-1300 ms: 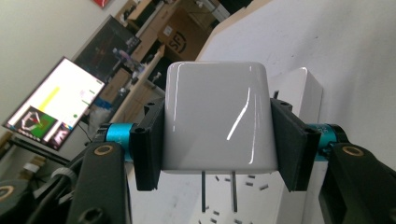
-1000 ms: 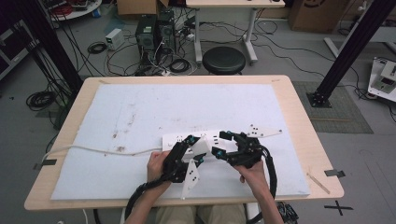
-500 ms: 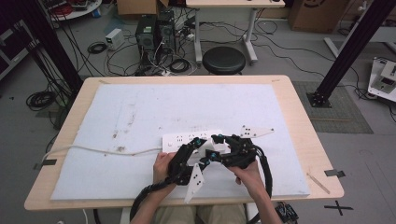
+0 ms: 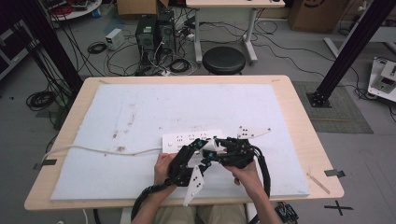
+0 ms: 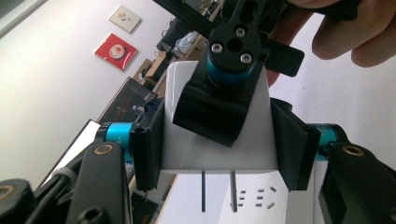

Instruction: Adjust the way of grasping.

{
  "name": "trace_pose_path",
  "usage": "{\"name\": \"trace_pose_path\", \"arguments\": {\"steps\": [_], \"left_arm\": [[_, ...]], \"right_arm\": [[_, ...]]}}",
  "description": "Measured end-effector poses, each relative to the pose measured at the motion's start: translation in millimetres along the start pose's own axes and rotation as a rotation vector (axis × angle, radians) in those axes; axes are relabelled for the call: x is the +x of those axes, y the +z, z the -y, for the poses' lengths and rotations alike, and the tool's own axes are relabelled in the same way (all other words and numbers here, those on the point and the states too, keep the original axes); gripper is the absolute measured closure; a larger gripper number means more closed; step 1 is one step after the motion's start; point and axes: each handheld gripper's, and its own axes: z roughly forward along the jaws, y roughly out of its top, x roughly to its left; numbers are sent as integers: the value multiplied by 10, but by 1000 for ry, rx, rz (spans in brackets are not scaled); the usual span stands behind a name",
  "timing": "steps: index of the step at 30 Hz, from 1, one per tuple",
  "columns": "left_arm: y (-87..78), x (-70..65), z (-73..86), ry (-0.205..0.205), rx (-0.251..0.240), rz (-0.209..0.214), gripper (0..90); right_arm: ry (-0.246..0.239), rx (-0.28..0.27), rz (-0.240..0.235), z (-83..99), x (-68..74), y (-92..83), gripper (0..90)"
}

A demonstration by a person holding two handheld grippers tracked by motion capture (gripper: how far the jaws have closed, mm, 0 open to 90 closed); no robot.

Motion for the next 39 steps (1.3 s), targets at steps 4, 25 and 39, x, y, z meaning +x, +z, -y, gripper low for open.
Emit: {"name": "trace_pose_path", "arguments": {"steps": [4,25,39], "left_arm": [[5,-3,2,3,-4,5,425],[-12,-9,23,29,-13,10,425],[-17,-13,36,37,-9,25,425]], "right_arm": [[-6,5,-8,5,7,9,493],[-10,-3,-19,13,1,-17,603],[-28,2,-5,29,12,-10,628]]}}
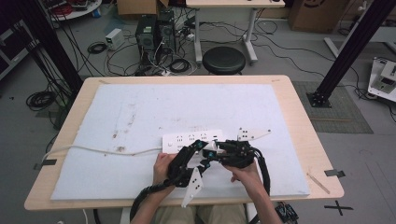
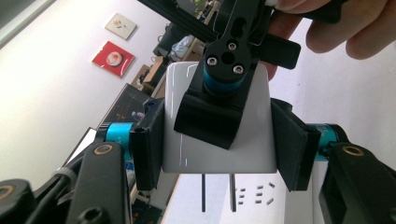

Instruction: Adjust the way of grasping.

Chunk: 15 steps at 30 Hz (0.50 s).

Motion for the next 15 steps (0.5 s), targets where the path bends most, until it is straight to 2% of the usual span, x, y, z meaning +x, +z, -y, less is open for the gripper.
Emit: {"name": "trace_pose_path", "arguments": {"steps": [4,15], "left_arm": [[10,-4,6,-17,3,5,424],[12,7,14,-46,18,13,422]], "right_arm": [[30,15,-1,6,-9,2,628],[45,11,1,2,-28,22,630]]}}
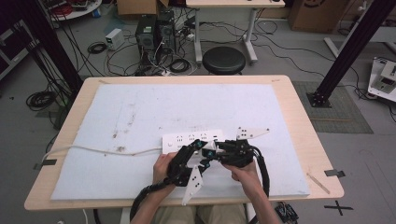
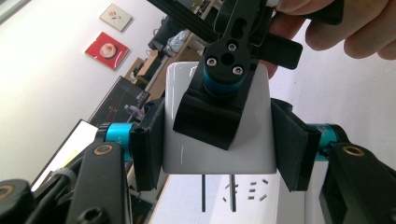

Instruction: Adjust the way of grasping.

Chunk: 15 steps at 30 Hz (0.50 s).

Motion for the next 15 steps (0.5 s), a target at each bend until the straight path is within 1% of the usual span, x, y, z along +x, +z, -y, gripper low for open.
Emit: {"name": "trace_pose_path", "arguments": {"steps": [1,3,4,5,7,9,10,11,12,13,15], "left_arm": [[4,7,7,-12,-1,6,422],[18,25,24,-34,12,21,393],[27,32,32,-48,17,30,375],[29,40,37,-53,22,33,354],[31,48,45,-69,15,44,338],[30,54,44,-73,19,41,328],[29,56,43,-78,16,39,259],[25,59,43,-79,16,39,252],[26,67,47,-96,3,55,240],[29,73,48,-97,-1,51,223],[32,82,57,-118,-4,66,203]], "right_arm": [[-2,0,3,0,2,1,630],[-1,6,15,-1,3,5,630],[-3,7,10,-1,-1,7,630],[-3,4,9,-1,-3,9,630],[-5,3,10,-2,-2,11,630],[-5,1,10,-3,-4,13,630],[5,6,14,-3,0,10,630],[1,6,13,-3,-5,11,630],[2,4,13,-3,-5,12,630],[0,2,15,-4,-5,12,630],[0,2,18,-6,-7,8,630]]}}
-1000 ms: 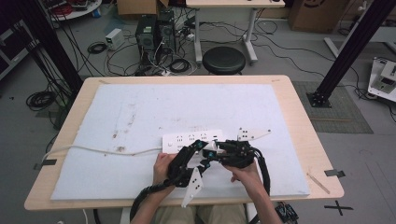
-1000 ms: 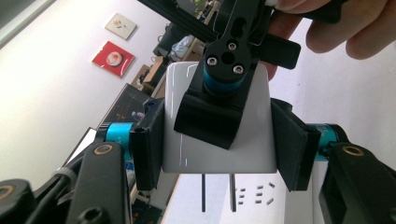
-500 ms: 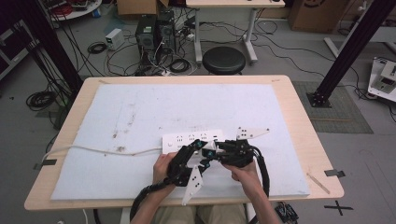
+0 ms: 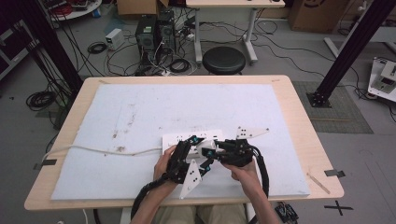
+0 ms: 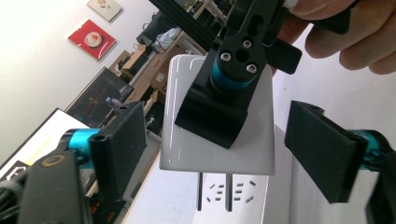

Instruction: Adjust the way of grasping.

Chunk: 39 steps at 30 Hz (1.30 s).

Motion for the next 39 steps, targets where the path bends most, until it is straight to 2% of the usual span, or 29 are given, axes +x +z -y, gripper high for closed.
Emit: {"name": "trace_pose_path", "arguments": {"steps": [1,2,7,14,15,16,22,28,29,31,34,35,36,39], "left_arm": [[0,2,0,-1,2,-8,203],[-3,10,3,-14,-5,8,202],[-20,39,1,-45,-23,22,200],[-103,123,17,-153,-52,42,200],[-103,123,17,-153,-52,42,200],[-140,156,31,-180,-57,43,200],[-246,257,108,-279,-58,49,200],[-360,377,223,-396,-51,28,200],[-360,377,223,-396,-51,28,200],[-427,442,288,-450,-41,11,200],[-491,492,342,-502,-36,-3,200],[-491,492,342,-502,-36,-3,200],[-535,523,384,-531,-28,-22,200],[-637,577,466,-577,3,-51,200]], "right_arm": [[2,-1,0,-1,0,-2,630],[1,0,0,-2,-1,-5,630],[-6,-9,11,-2,-3,-20,630],[-23,-24,41,-7,-8,-63,630],[-23,-24,41,-7,-8,-63,630],[-24,-27,47,-7,-11,-72,630],[-28,-64,78,-9,-28,-173,630],[-46,-84,104,-9,-14,-242,630],[-46,-84,104,-9,-14,-242,630],[-59,-91,118,-9,-1,-274,630],[-66,-92,131,-7,1,-287,629],[-66,-92,131,-7,1,-287,629],[-68,-91,131,-6,-2,-290,630],[-75,-90,145,-2,0,-302,630]]}}
